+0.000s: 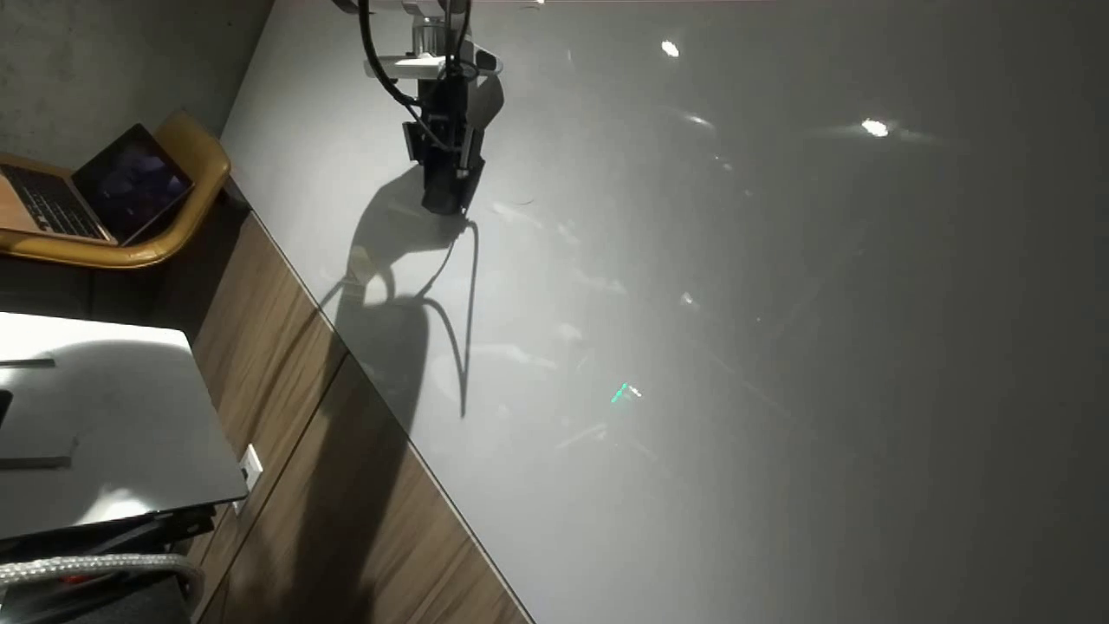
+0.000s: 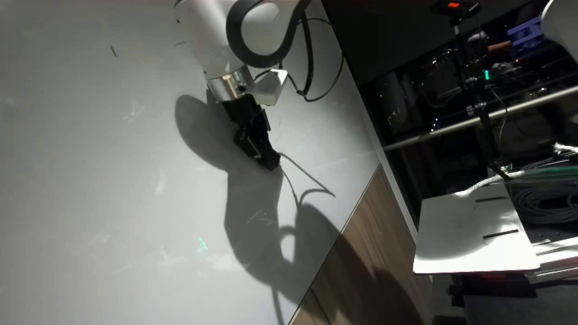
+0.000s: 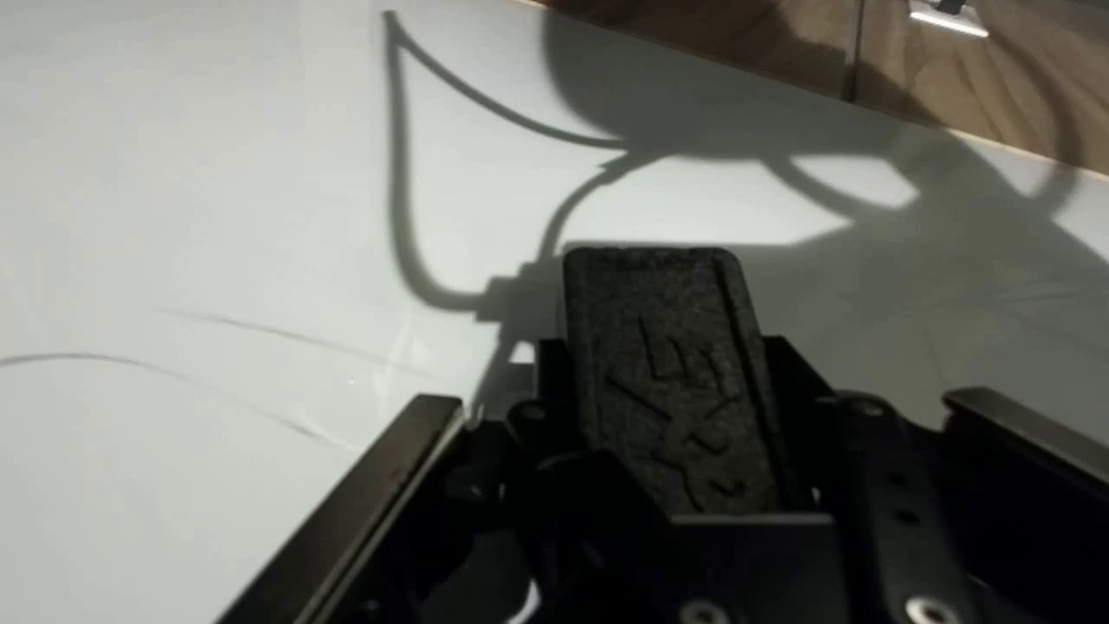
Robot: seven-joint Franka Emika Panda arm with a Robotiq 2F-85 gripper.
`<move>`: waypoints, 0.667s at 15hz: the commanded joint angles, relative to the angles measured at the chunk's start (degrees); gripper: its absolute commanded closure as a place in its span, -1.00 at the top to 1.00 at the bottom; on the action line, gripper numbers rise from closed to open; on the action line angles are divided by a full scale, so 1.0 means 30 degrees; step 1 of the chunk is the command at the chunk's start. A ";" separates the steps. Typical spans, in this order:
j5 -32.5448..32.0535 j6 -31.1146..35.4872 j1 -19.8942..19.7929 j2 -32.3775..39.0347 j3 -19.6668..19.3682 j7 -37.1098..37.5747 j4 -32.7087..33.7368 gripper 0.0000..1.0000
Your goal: Use the eraser to wipe the whiteboard.
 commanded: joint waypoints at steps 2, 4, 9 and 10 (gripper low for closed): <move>-0.1579 0.3307 -0.2610 -0.2575 -0.1028 0.0207 -0.3107 -0.38; -0.1978 0.4109 -0.3635 -0.3478 -0.1385 0.0080 -0.3739 -0.38; -0.2390 0.5907 -0.5621 -0.4112 -0.1845 0.0200 -0.3840 -0.38; -0.2373 0.6146 -0.5807 -0.4067 -0.1799 0.0327 -0.3876 -0.38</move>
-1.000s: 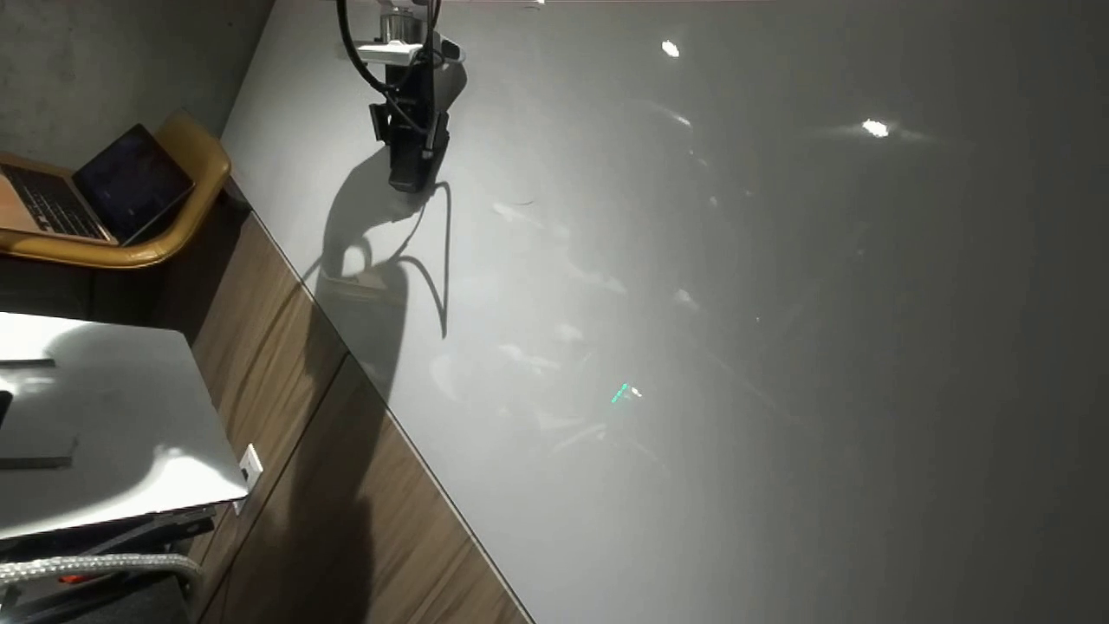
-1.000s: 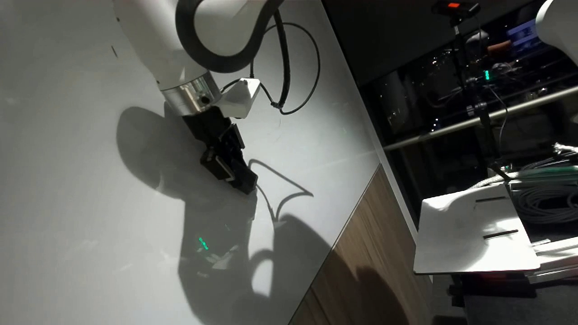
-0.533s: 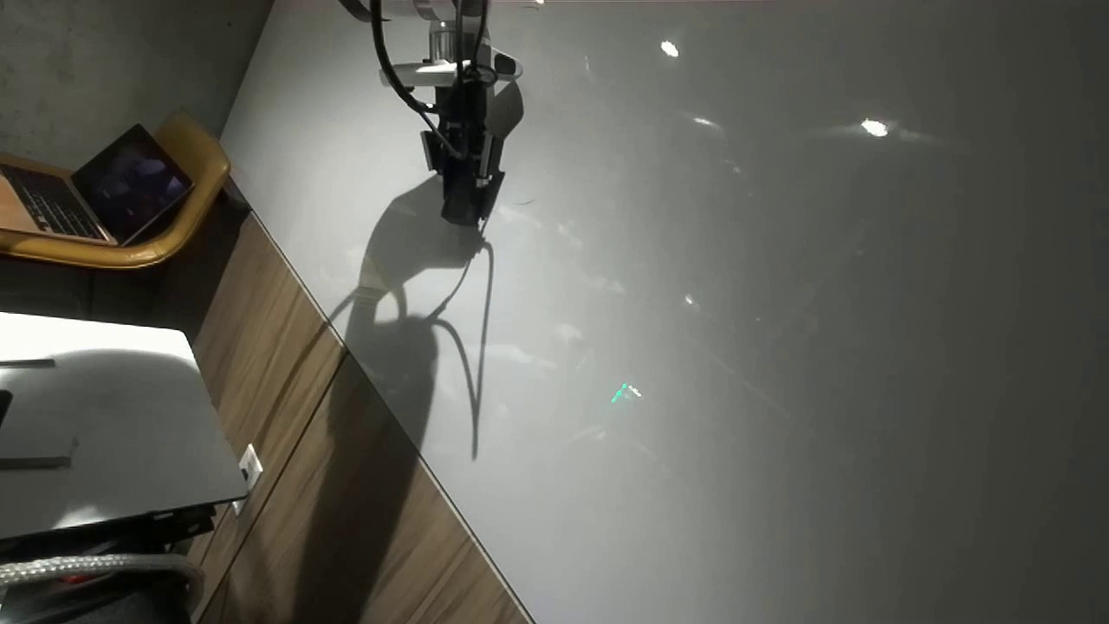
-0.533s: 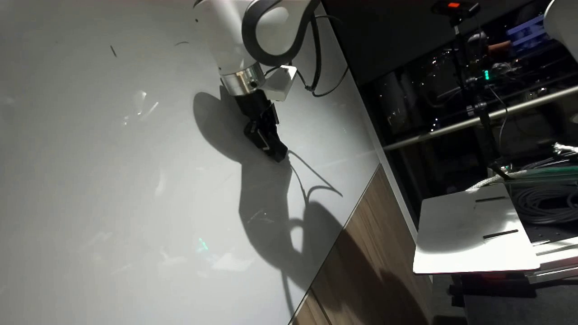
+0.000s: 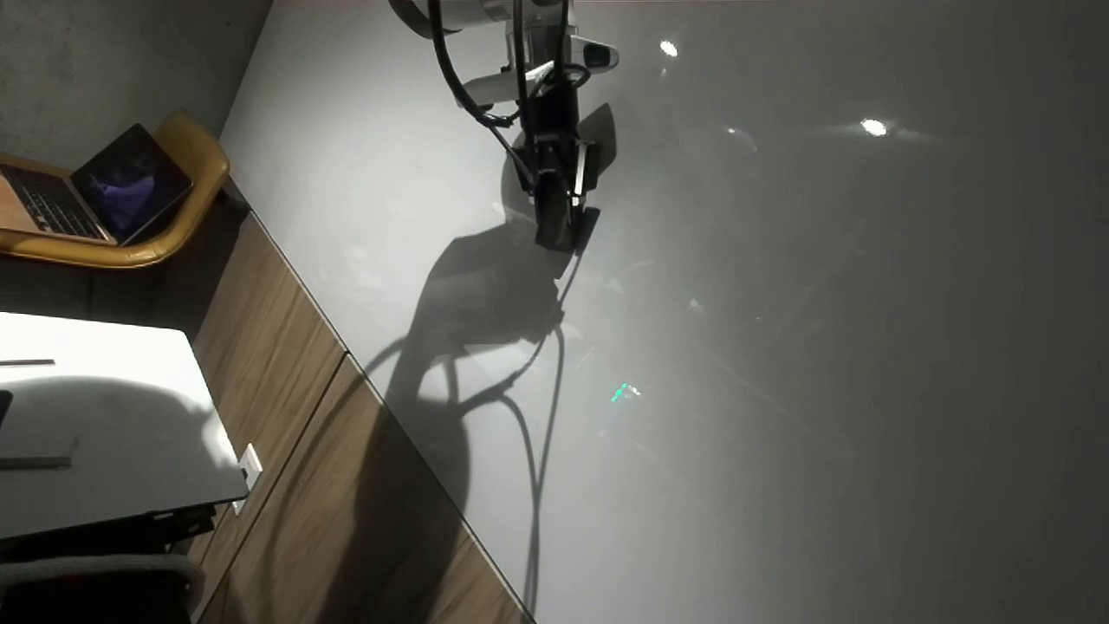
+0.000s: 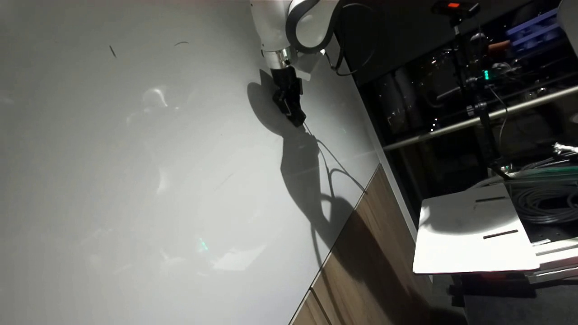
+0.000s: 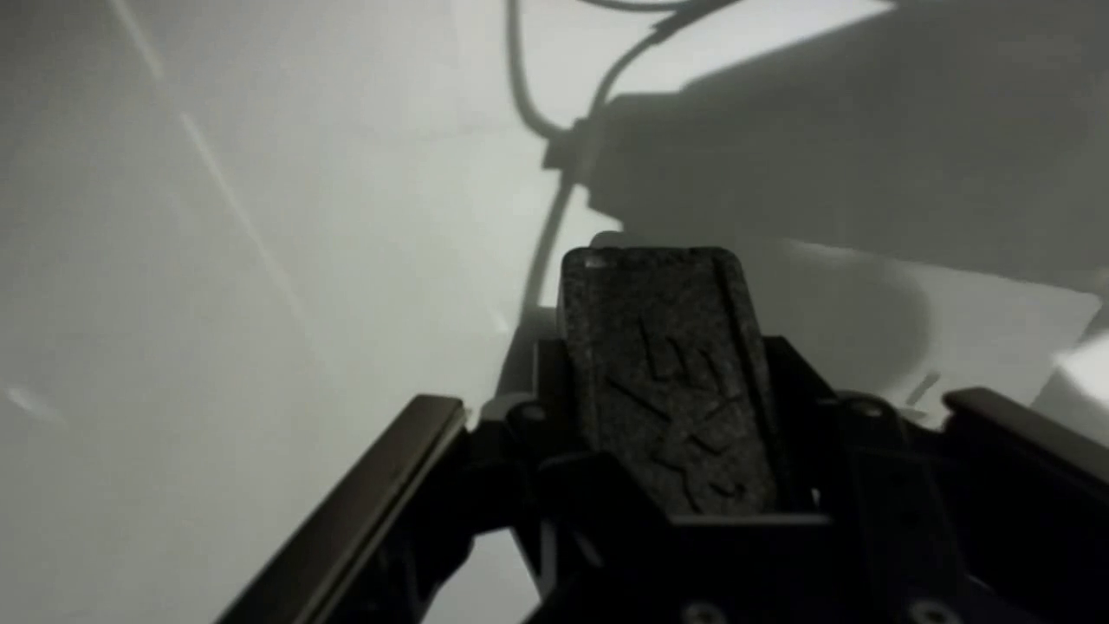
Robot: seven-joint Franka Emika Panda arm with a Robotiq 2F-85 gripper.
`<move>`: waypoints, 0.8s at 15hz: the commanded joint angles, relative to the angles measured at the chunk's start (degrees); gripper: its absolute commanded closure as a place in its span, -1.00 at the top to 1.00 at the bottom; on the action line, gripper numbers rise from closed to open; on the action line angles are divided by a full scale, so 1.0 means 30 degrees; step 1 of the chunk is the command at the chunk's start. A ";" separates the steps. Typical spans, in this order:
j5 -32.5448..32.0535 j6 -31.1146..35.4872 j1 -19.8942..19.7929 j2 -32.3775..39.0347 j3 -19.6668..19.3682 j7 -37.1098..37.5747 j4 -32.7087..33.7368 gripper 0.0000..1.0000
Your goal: Use the eraser to wipe the whiteboard.
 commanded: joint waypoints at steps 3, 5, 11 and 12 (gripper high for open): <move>-0.0160 0.1963 -0.0676 0.0248 0.0136 0.0848 -0.0378 -0.38; -0.0128 0.1853 -0.0321 0.0754 0.0588 0.1763 -0.0101 -0.38; -0.0280 0.2089 0.0187 0.2364 0.1190 0.3403 0.0345 -0.38; -0.0163 0.2033 0.0221 0.2361 0.1188 0.3333 0.0414 -0.38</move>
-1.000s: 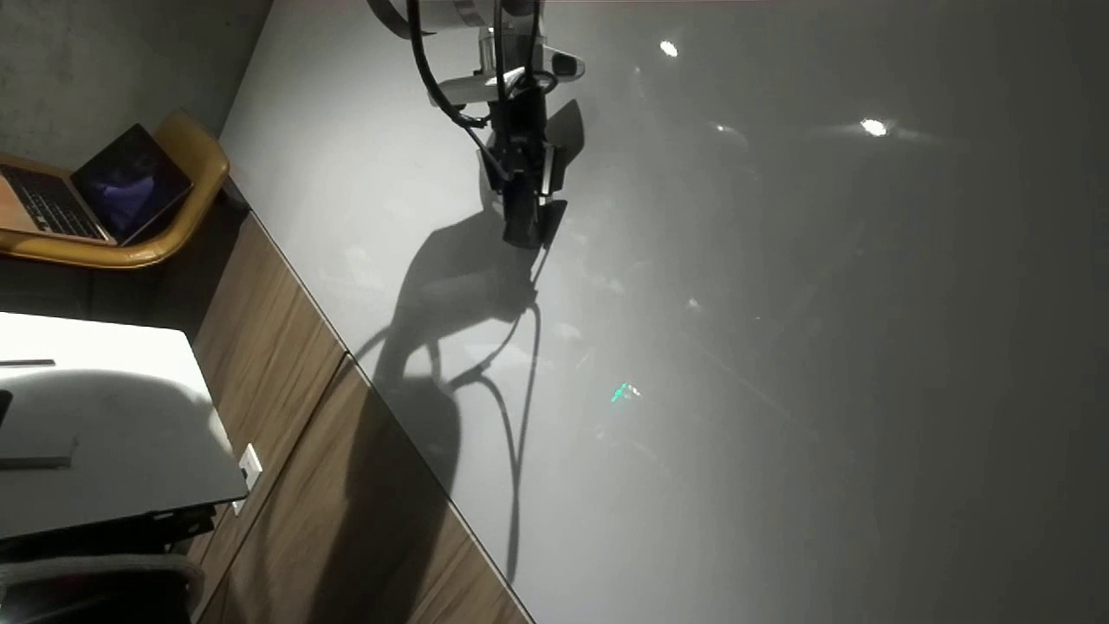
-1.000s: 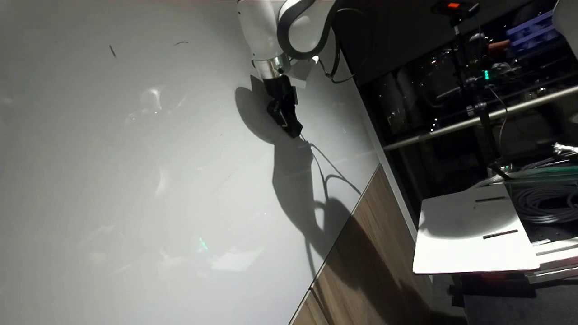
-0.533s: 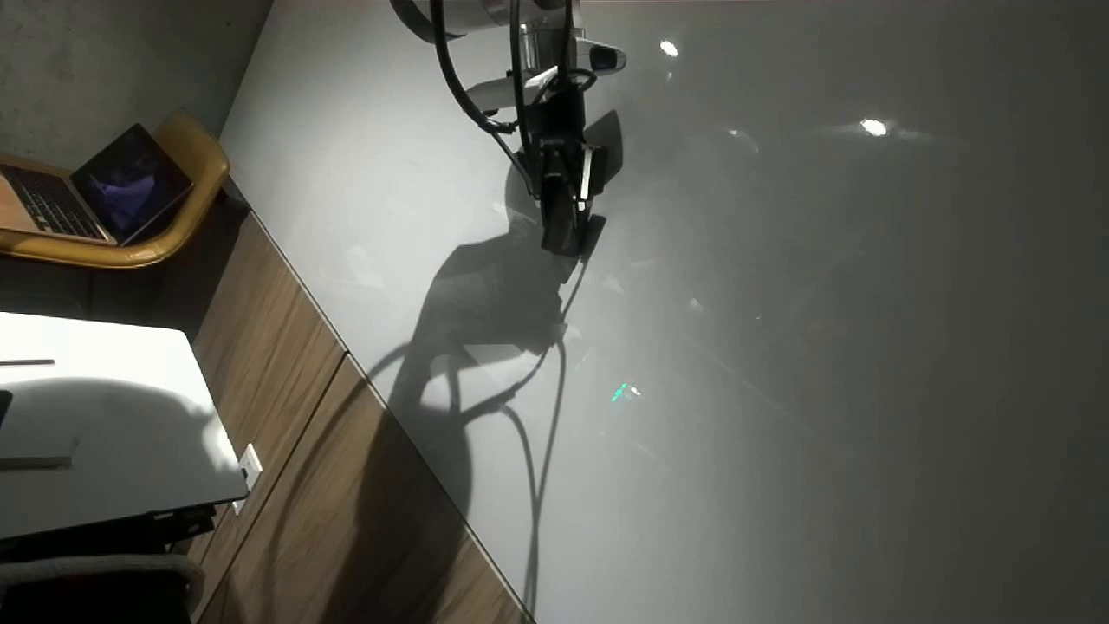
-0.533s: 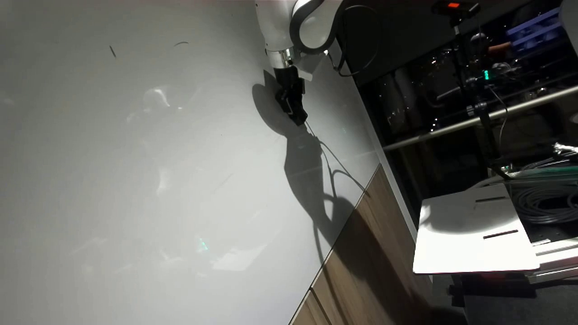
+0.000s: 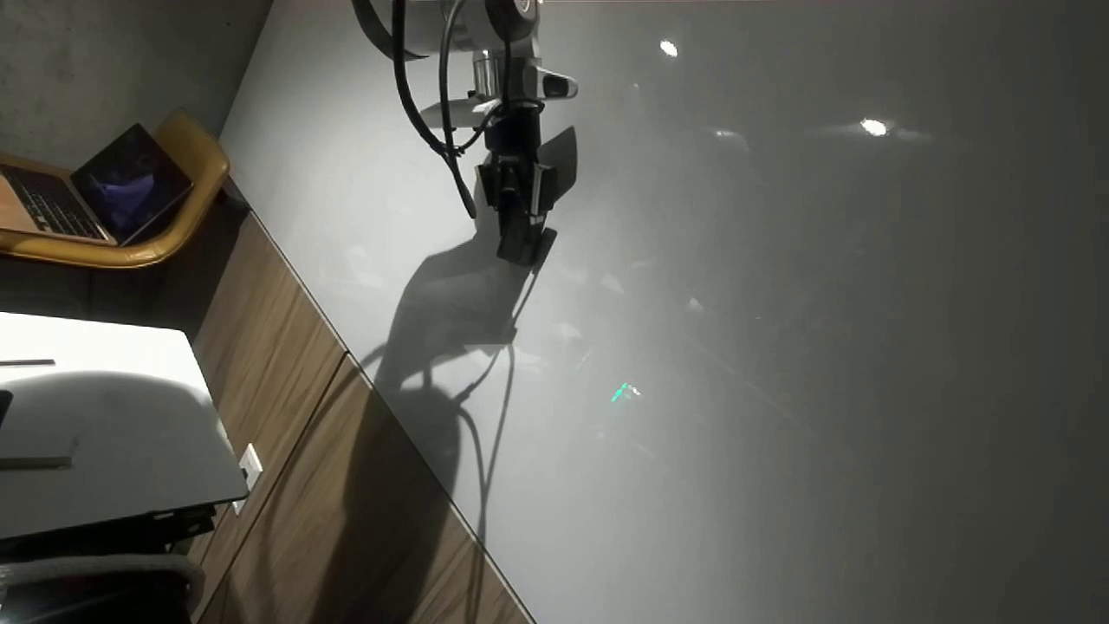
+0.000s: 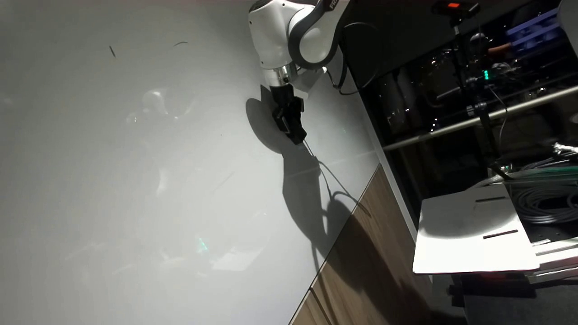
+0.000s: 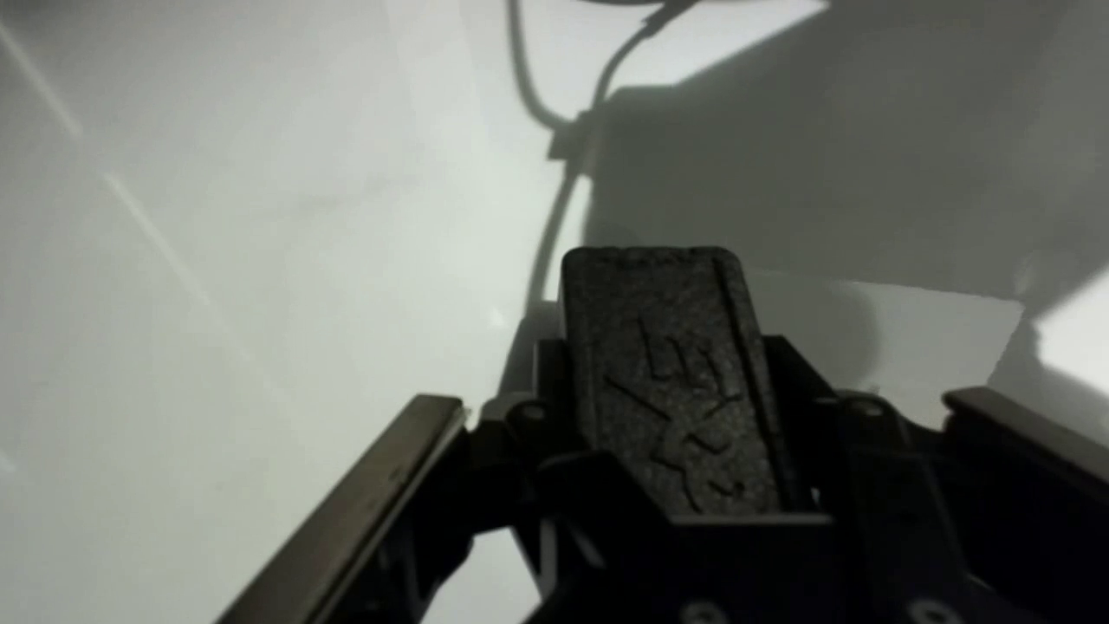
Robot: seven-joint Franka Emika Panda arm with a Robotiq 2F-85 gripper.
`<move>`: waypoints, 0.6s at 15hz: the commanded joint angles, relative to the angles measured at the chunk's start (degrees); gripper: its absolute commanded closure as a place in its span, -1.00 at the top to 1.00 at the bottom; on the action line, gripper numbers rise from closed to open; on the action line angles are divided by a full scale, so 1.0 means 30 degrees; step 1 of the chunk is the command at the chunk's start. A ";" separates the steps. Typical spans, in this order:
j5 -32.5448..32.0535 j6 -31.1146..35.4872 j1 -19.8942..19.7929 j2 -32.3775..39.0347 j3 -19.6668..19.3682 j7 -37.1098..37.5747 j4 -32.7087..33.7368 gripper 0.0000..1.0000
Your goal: Use the eraser to wipe the whiteboard.
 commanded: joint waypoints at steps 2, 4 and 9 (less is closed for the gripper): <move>-0.0028 0.1223 0.0235 0.1478 0.0085 0.0390 0.1443 -0.38; 0.0059 0.1045 0.0437 0.1796 0.0282 0.0447 0.1794 -0.38; -0.0079 0.0145 0.1850 0.3100 0.1362 0.0778 0.3062 -0.38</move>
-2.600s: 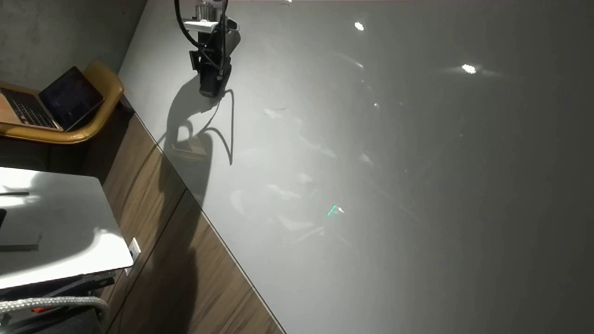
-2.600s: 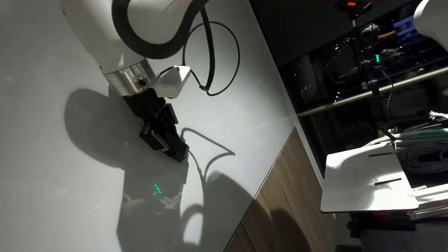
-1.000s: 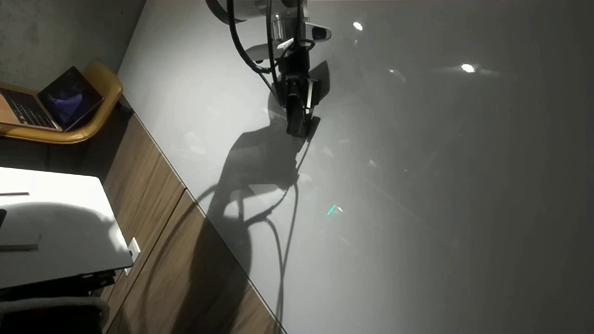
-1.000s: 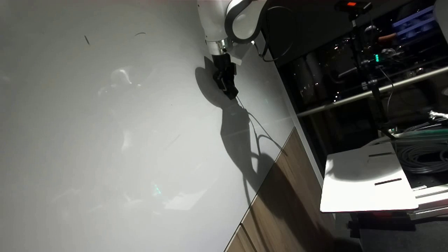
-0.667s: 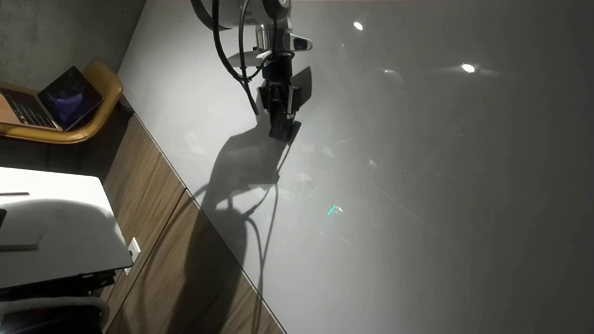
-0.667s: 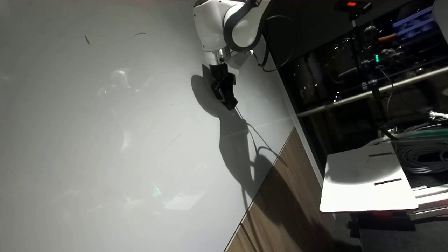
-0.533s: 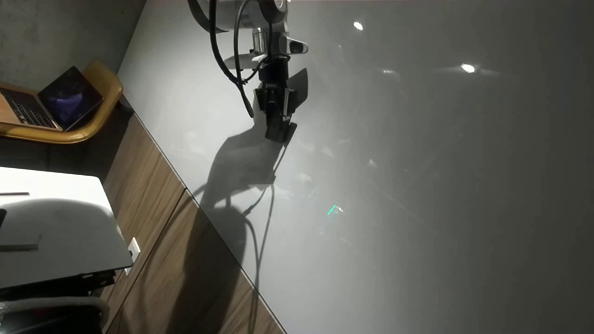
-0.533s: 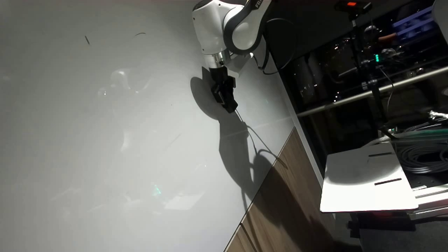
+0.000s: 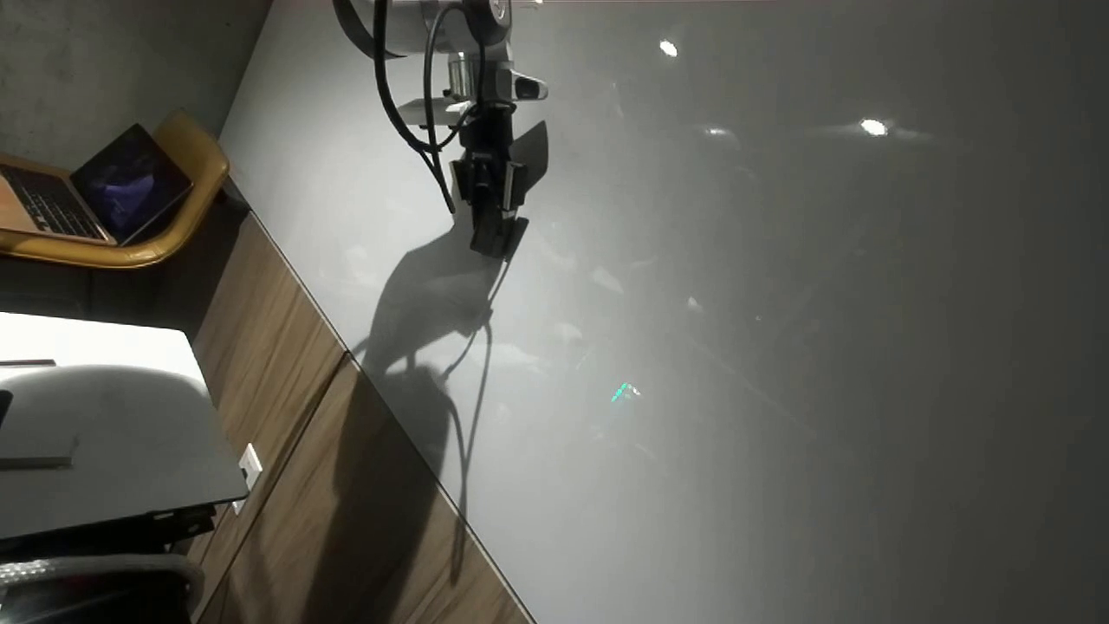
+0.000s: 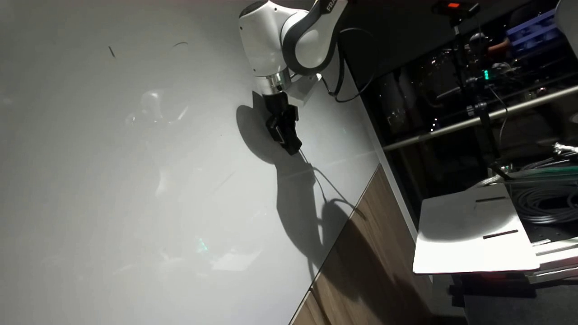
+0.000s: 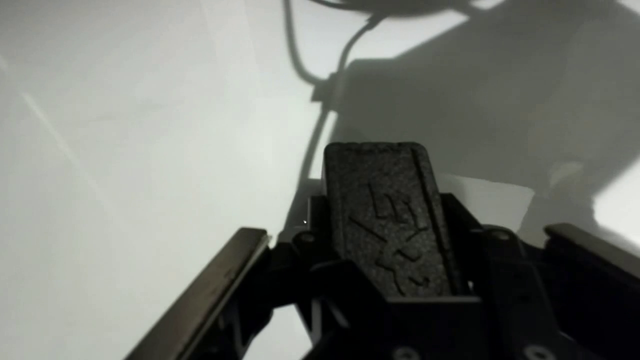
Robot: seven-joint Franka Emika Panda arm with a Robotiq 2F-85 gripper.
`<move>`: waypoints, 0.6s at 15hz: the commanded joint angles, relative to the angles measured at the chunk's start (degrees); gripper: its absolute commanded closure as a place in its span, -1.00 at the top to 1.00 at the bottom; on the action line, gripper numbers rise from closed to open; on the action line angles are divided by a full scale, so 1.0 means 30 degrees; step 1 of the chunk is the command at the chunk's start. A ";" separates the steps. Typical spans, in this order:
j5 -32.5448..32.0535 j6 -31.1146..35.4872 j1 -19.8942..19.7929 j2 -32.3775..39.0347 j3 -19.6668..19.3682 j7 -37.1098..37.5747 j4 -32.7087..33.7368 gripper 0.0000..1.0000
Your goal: Use the eraser to wipe the whiteboard.
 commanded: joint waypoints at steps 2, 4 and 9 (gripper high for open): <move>-0.0264 0.0319 0.1643 0.2940 0.1062 0.0509 0.3283 -0.38; -0.0403 -0.0237 0.2429 0.3679 0.1385 0.0633 0.4160 -0.38; -0.0356 -0.2148 0.4497 0.5818 0.1779 0.0858 0.7033 -0.38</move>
